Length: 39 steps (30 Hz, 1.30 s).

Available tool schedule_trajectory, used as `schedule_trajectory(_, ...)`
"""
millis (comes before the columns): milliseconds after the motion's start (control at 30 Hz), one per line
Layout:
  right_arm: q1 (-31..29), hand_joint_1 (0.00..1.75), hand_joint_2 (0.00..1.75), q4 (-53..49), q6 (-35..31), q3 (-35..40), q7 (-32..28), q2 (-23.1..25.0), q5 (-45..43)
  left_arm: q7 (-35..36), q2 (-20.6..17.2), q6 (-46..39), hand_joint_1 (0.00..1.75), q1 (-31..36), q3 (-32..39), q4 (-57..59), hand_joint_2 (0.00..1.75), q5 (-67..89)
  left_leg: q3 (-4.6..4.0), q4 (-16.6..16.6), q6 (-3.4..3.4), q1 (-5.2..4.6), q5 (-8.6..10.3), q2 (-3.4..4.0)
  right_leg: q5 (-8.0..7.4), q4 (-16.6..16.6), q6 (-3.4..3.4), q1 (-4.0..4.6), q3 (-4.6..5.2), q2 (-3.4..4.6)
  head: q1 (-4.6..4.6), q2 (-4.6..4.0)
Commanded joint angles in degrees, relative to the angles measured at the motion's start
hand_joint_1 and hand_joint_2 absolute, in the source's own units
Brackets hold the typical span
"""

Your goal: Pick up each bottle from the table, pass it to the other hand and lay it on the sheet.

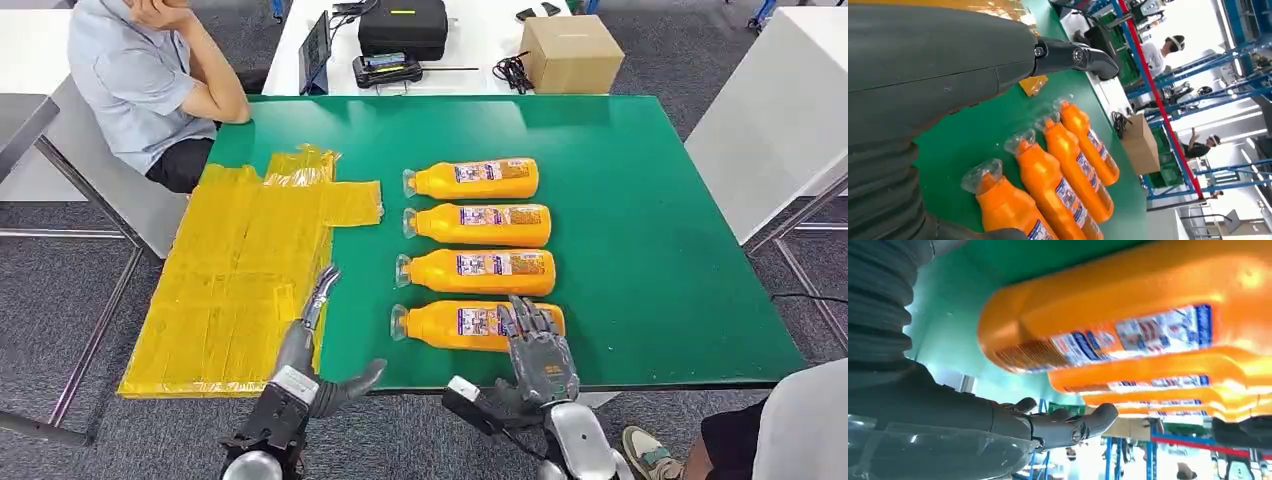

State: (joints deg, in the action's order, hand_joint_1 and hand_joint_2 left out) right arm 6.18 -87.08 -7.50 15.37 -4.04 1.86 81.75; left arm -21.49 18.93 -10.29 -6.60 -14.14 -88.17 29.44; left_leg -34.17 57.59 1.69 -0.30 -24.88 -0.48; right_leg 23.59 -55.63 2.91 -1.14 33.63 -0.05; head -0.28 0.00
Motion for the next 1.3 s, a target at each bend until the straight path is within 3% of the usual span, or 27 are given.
schedule_trajectory(33,-3.6,0.0,1.75,6.5,0.4,0.9,-0.5,1.2,0.7,0.5,1.1,-0.2,0.0,1.1,-1.9,2.6,1.75,0.5,0.21,0.0,-0.07,0.05,-0.07,0.04,0.05,0.1,-0.1,0.06,-0.23,0.0,0.0,0.0)
schedule_trajectory(633,-4.9,0.0,1.75,10.8,2.4,-0.8,1.0,1.3,0.3,0.6,1.1,0.0,0.0,0.5,-0.9,2.0,1.75,1.3,0.17,0.0,-0.07,0.05,-0.07,0.01,0.05,0.1,-0.09,0.06,-0.21,-0.01,0.0,0.0)
schedule_trajectory(867,-7.5,0.0,1.75,14.8,2.2,-2.9,4.0,2.0,6.6,0.8,1.1,0.3,0.0,0.6,-1.2,1.4,1.75,1.9,0.2,0.0,-0.07,0.05,-0.06,0.05,0.02,0.1,-0.09,0.06,-0.23,0.02,0.0,0.0)
schedule_trajectory(1300,-10.9,0.0,1.75,15.0,0.6,1.4,8.5,1.0,8.3,1.2,1.1,-0.3,0.0,-0.6,-0.2,-0.8,1.75,2.8,0.13,0.0,-0.06,0.04,-0.05,0.07,0.01,0.0,-0.07,0.05,-0.17,0.06,0.02,0.0)
